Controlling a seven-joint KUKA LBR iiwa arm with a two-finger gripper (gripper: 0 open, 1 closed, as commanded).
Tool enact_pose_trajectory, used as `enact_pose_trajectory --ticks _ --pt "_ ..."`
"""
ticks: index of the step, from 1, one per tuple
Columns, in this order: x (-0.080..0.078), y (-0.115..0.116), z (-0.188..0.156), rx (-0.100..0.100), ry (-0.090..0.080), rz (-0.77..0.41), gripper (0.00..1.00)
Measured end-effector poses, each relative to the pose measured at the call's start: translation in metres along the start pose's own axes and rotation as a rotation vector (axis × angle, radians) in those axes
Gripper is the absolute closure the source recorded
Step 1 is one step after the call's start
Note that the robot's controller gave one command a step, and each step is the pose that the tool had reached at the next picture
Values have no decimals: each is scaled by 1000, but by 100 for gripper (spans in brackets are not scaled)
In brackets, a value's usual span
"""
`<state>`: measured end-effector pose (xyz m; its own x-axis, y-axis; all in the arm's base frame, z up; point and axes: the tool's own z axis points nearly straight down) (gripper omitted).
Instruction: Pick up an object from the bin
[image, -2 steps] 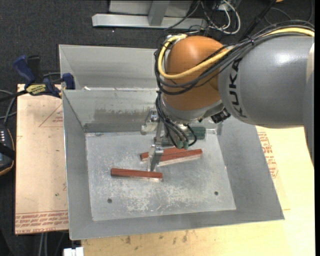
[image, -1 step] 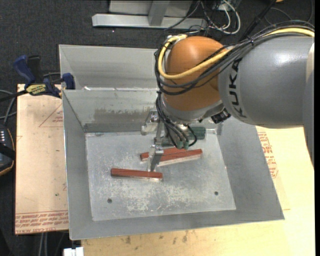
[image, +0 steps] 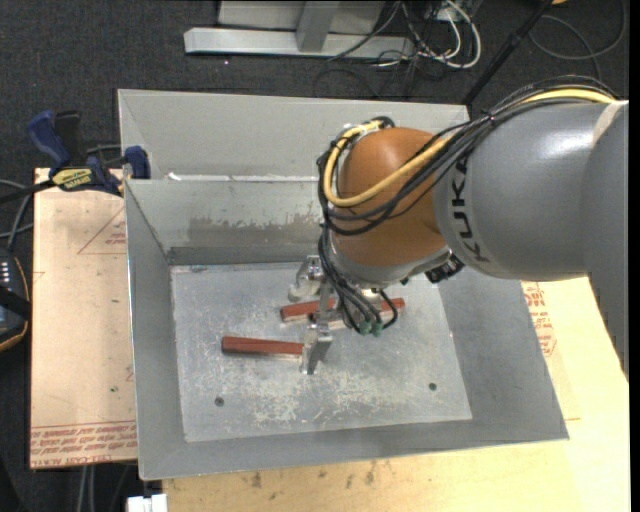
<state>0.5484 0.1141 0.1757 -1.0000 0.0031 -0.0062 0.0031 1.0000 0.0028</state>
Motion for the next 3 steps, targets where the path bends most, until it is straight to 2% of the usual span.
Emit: enact_pose_trajectory --ticks 1,2,3 --pt "7 -24 97 -4 -16 64 100" --pt "7 -24 97 -4 -16 64 100" --pt "28 -16 -76 1 -1 21 100"
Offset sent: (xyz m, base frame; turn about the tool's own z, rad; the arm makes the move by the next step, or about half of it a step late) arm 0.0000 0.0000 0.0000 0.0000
